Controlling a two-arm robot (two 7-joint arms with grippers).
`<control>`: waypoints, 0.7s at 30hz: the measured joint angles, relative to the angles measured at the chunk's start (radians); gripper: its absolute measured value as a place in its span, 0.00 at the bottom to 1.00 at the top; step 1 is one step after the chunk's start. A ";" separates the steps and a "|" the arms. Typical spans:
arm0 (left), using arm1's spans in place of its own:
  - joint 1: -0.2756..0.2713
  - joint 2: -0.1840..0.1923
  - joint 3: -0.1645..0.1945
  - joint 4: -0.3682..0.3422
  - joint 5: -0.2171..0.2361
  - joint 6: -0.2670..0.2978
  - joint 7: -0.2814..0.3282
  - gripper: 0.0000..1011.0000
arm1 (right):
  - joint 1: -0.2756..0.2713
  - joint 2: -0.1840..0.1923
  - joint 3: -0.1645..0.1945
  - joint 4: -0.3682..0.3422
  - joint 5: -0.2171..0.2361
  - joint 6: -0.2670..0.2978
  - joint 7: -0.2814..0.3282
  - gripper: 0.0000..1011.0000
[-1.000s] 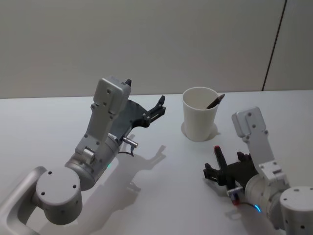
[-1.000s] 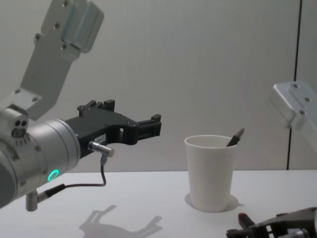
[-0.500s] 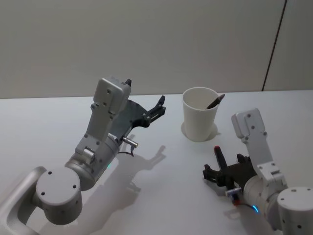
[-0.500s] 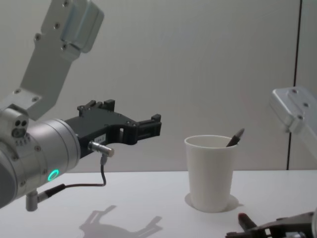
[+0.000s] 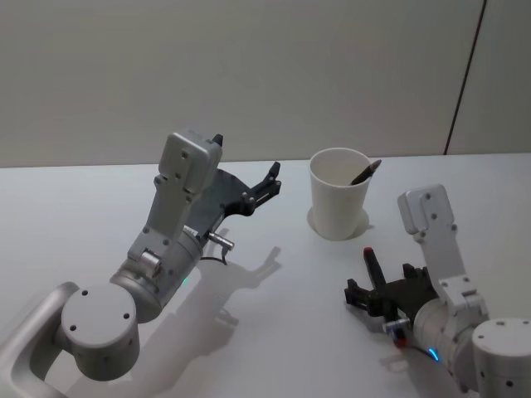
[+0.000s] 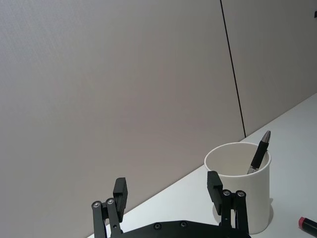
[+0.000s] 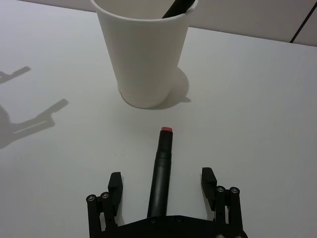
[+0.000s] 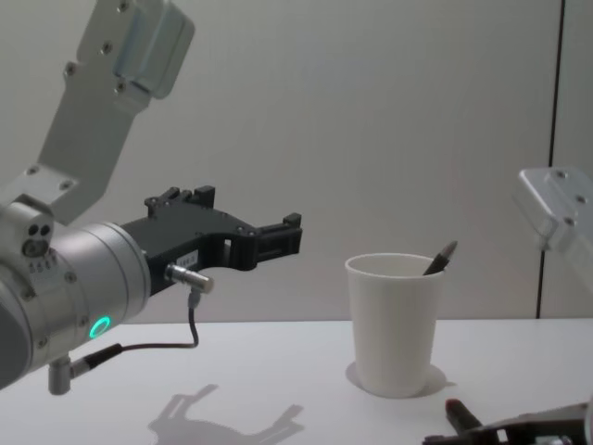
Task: Place the pen into the pen holder.
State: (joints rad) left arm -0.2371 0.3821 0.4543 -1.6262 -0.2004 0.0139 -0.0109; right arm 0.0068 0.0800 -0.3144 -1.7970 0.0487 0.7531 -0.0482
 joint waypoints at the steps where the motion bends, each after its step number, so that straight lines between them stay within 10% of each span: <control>1: 0.000 0.000 0.000 0.000 0.000 0.000 0.000 0.99 | 0.000 0.000 0.000 0.000 0.001 0.000 0.000 0.99; 21: 0.000 0.000 0.000 0.000 0.000 0.000 0.000 0.99 | -0.004 -0.006 0.005 0.000 0.010 0.004 -0.003 0.82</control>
State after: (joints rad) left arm -0.2371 0.3821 0.4542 -1.6262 -0.2004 0.0138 -0.0109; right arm 0.0032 0.0744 -0.3097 -1.7967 0.0583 0.7573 -0.0513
